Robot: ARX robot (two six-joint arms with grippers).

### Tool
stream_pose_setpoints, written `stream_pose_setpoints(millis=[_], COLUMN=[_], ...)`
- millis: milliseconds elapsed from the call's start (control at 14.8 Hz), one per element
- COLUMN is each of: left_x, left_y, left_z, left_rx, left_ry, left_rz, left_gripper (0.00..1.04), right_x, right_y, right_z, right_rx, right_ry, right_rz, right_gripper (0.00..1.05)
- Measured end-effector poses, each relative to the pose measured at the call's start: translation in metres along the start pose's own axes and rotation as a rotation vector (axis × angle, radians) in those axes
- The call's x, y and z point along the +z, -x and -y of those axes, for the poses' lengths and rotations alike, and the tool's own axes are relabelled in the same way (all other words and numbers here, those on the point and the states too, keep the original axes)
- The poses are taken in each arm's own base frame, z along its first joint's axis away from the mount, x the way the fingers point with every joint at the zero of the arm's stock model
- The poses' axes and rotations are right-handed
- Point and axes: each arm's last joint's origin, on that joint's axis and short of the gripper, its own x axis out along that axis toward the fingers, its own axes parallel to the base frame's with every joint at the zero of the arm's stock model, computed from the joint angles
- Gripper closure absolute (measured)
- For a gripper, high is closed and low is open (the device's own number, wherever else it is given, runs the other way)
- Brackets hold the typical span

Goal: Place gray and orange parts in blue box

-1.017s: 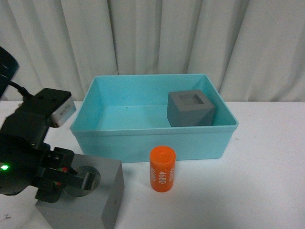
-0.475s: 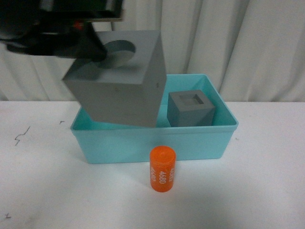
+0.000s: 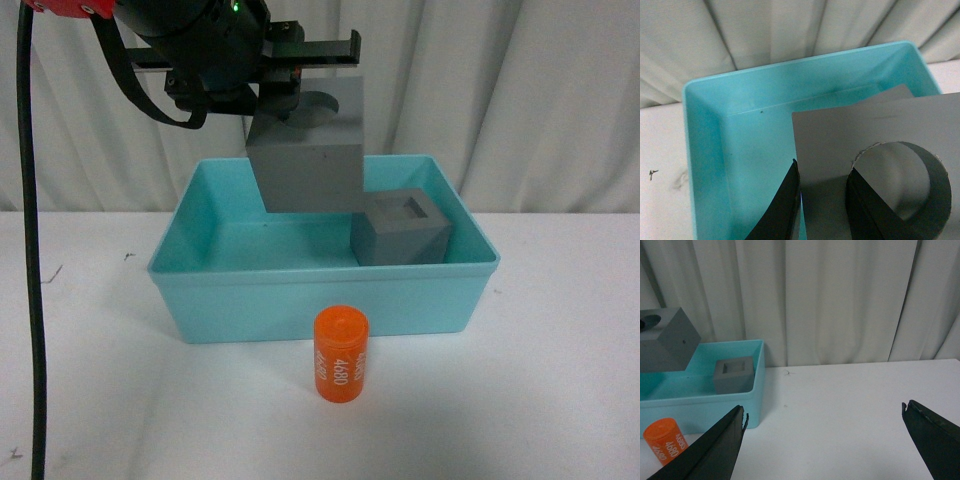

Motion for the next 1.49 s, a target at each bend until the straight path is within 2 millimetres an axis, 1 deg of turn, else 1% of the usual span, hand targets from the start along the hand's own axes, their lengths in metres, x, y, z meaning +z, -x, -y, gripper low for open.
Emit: stream_pose_setpoints(millis=[136, 203, 339, 678, 881, 1017, 1085, 1220, 1288, 1356, 1424, 1492], left_x=[-0.002, -0.006, -0.016, -0.022, -0.038, -0.048, -0.051, -0.045, -0.036, -0.024, -0.006, 0.002], left_y=[-0.02, -0.03, -0.043, -0.057, -0.069, -0.072, -0.071, -0.059, -0.045, -0.027, 0.005, 0.025], left_z=[-0.005, -0.009, -0.015, -0.038, -0.049, -0.054, -0.053, -0.055, -0.055, -0.056, -0.055, -0.056], left_rx=[0.042, 0.071, 0.108, 0.192, 0.234, 0.258, 0.219, 0.189, 0.172, 0.142, 0.085, 0.057], left_ry=[0.013, 0.018, 0.016, 0.029, 0.015, -0.009, -0.008, 0.005, 0.013, 0.024, 0.04, 0.048], left_rz=[-0.03, -0.055, -0.091, -0.088, -0.137, -0.179, -0.202, -0.215, -0.167, -0.112, 0.019, 0.096], left_gripper=[0.84, 0.84, 0.84, 0.84, 0.84, 0.84, 0.61, 0.38, 0.25, 0.15, 0.05, 0.08], right_x=[0.0, 0.0, 0.0, 0.0, 0.0, 0.0, 0.0, 0.0, 0.0, 0.0, 0.0, 0.0], right_y=[0.0, 0.0, 0.0, 0.0, 0.0, 0.0, 0.0, 0.0, 0.0, 0.0, 0.0, 0.0], right_z=[0.0, 0.0, 0.0, 0.0, 0.0, 0.0, 0.0, 0.0, 0.0, 0.0, 0.0, 0.0], right_rx=[0.0, 0.0, 0.0, 0.0, 0.0, 0.0, 0.0, 0.0, 0.0, 0.0, 0.0, 0.0], right_ry=[0.0, 0.0, 0.0, 0.0, 0.0, 0.0, 0.0, 0.0, 0.0, 0.0, 0.0, 0.0], right_rz=[0.0, 0.0, 0.0, 0.0, 0.0, 0.0, 0.0, 0.0, 0.0, 0.0, 0.0, 0.0], right_gripper=[0.06, 0.06, 0.06, 0.06, 0.06, 0.06, 0.06, 0.06, 0.06, 0.06, 0.06, 0.06])
